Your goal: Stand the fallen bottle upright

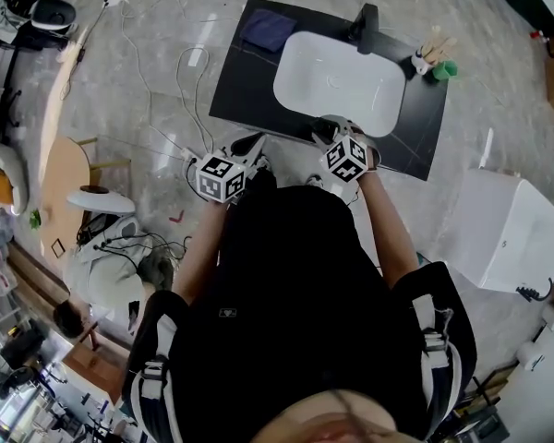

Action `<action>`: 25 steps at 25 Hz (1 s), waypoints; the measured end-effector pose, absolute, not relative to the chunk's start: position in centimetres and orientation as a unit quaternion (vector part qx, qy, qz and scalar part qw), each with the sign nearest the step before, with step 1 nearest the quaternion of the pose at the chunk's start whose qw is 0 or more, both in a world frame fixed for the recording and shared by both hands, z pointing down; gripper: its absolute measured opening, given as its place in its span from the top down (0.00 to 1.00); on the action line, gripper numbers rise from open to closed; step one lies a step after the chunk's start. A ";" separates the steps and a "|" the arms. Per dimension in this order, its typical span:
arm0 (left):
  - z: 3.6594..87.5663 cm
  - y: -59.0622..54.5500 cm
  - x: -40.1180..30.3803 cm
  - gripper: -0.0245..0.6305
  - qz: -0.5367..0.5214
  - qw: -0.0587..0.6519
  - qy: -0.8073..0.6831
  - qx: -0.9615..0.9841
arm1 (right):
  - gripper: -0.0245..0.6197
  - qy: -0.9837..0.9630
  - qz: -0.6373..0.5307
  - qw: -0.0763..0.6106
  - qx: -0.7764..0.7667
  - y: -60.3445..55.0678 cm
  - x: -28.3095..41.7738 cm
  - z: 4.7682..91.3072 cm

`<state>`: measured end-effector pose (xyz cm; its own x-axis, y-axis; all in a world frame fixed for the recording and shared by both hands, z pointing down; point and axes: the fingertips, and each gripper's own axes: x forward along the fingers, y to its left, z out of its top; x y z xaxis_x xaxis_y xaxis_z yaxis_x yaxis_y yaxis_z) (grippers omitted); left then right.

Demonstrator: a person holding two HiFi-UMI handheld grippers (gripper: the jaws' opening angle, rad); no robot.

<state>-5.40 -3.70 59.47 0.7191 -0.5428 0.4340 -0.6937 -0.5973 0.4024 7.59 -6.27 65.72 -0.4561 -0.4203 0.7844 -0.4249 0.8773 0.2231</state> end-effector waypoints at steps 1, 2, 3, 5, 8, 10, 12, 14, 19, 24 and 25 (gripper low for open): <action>59.4 -3.7 -5.1 0.94 0.135 0.280 -0.349 0.884 | 0.64 -0.853 0.003 0.458 0.249 -6.2 7.9 65.6; 59.3 -3.7 -4.8 0.94 0.135 0.279 -0.349 0.884 | 0.64 -0.853 0.003 0.457 0.251 -6.1 8.3 65.6; 59.3 -3.7 -4.6 0.94 0.135 0.279 -0.348 0.885 | 0.64 -0.854 0.004 0.455 0.253 -6.0 8.7 65.6; 59.3 -3.6 -3.9 0.94 0.136 0.278 -0.347 0.885 | 0.64 -0.855 0.007 0.452 0.256 -5.9 9.4 65.7; 59.3 -3.5 -3.0 0.94 0.136 0.278 -0.344 0.886 | 0.64 -0.855 0.009 0.450 0.258 -5.7 10.4 65.8; 59.3 -3.3 -2.5 0.94 0.136 0.278 -0.343 0.887 | 0.64 -0.855 0.011 0.449 0.260 -5.5 11.0 65.8; 59.4 -3.0 -2.2 0.94 0.137 0.279 -0.343 0.886 | 0.64 -0.855 0.013 0.447 0.262 -5.4 11.5 65.9; 59.5 -2.7 -1.8 0.94 0.138 0.281 -0.344 0.885 | 0.64 -0.857 0.016 0.444 0.262 -5.3 11.8 65.9; 59.6 -2.4 -0.9 0.94 0.138 0.281 -0.345 0.885 | 0.64 -0.862 0.022 0.433 0.261 -5.3 11.8 65.9; 59.3 -2.4 0.2 0.94 0.134 0.280 -0.344 0.886 | 0.63 -0.868 0.036 0.417 0.269 -5.3 11.8 65.9; 59.3 -2.4 0.4 0.94 0.135 0.280 -0.344 0.886 | 0.63 -0.869 0.041 0.413 0.270 -5.2 11.9 65.9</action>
